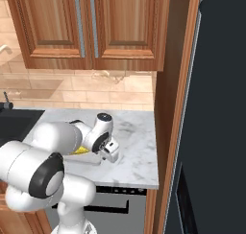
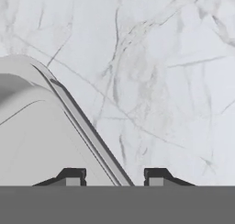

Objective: Take the garlic and corn out of the freezer and place them in the tupperware container on the counter. Then put the tupperware containing the vegetables back in the freezer.

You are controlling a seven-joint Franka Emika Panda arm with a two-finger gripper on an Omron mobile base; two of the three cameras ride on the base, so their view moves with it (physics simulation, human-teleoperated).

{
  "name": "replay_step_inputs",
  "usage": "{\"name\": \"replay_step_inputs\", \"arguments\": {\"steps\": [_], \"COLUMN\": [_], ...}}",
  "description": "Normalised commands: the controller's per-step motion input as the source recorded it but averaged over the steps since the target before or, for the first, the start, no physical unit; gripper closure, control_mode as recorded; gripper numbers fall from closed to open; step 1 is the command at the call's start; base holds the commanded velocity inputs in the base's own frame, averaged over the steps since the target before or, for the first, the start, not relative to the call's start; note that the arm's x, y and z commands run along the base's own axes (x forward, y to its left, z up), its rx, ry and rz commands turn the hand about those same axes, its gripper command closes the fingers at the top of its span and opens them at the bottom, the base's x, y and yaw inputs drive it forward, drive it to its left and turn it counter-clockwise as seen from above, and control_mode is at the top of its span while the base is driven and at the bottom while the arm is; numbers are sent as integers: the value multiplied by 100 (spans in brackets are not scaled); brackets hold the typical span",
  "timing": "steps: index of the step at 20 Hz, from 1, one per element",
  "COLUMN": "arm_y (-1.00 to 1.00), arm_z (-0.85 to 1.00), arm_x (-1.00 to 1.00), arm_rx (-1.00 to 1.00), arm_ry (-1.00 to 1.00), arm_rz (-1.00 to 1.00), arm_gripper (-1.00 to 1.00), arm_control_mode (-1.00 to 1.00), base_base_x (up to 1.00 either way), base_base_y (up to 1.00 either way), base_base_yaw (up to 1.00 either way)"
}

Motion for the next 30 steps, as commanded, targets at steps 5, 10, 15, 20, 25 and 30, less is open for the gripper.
{"name": "replay_step_inputs", "arguments": {"steps": [5,10,15,20,25,30], "arm_y": [-4,0,1,3,0,11], "arm_z": [52,87,76,57,52,42], "arm_x": [-8,-3,-35,-55,-55,-38], "arm_rx": [20,1,-3,-3,-2,-2], "arm_ry": [20,7,1,0,0,0], "arm_rz": [-21,-5,-1,0,0,0], "arm_gripper": [100,100,100,100,100,100], "arm_control_mode": [-100,-100,-100,-100,-100,-100], "base_base_x": [0,0,0,0,0,0], "base_base_y": [0,0,0,0,0,0], "base_base_yaw": [0,0,0,0,0,0]}}
